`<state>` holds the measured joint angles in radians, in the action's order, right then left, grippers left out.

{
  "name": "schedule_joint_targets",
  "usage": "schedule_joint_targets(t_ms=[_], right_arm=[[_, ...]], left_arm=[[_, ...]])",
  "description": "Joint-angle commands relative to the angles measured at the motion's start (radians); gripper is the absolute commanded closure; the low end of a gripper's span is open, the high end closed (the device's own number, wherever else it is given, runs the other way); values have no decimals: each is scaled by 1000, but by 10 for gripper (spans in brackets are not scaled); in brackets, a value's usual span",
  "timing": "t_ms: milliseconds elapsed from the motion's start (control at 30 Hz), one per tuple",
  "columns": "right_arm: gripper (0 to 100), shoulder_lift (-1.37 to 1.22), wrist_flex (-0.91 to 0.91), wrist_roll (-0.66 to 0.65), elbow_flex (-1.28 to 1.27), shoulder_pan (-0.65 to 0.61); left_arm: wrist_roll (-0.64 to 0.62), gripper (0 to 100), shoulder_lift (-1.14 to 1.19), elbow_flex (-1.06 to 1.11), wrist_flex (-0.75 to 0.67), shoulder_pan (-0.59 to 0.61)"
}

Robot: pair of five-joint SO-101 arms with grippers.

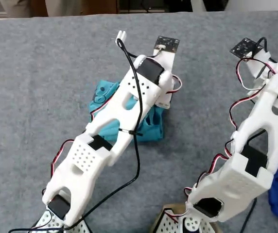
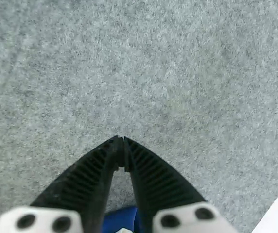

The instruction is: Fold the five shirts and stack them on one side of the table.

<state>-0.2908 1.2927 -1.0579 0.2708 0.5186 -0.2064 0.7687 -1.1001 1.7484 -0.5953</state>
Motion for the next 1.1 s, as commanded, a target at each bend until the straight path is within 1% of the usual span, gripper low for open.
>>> schedule_joint_targets(t_ms=[0, 33, 133, 167, 267, 367, 467, 533, 633, 733, 833, 933, 1067], right_arm=[[993, 7, 2, -15, 54, 1], [993, 7, 5, -15, 53, -5], [993, 7, 5, -15, 35, -24], [993, 7, 5, -15, 28, -31], [993, 7, 3, -15, 22, -45], [993, 7, 5, -15, 22, -48], [993, 7, 29, 0, 30, -64], [993, 13, 74, 15, 30, -97], [993, 16, 150, 58, 30, -197], [993, 18, 178, 114, 31, -300], [993, 18, 227, 137, 33, -432], [993, 18, 275, 143, 77, -555], [993, 12, 347, 180, 211, -687]], left_arm=[[-2, 961, -5, -41, 9, -11], [-2, 929, -5, -41, 9, -9], [-9, 782, -15, -43, 9, -3], [-15, 772, -15, -49, 9, -3], [-17, 773, -16, -49, 9, 0], [-20, 776, -21, -52, 9, 38], [-21, 798, -51, -52, 9, 129], [-15, 862, -58, -48, 9, 207], [-14, 975, -59, -48, 9, 334], [-12, 977, -58, -15, 9, 437], [-12, 981, -58, 44, 9, 500], [12, 981, -58, 117, 9, 534], [44, 981, -58, 183, -6, 557]])
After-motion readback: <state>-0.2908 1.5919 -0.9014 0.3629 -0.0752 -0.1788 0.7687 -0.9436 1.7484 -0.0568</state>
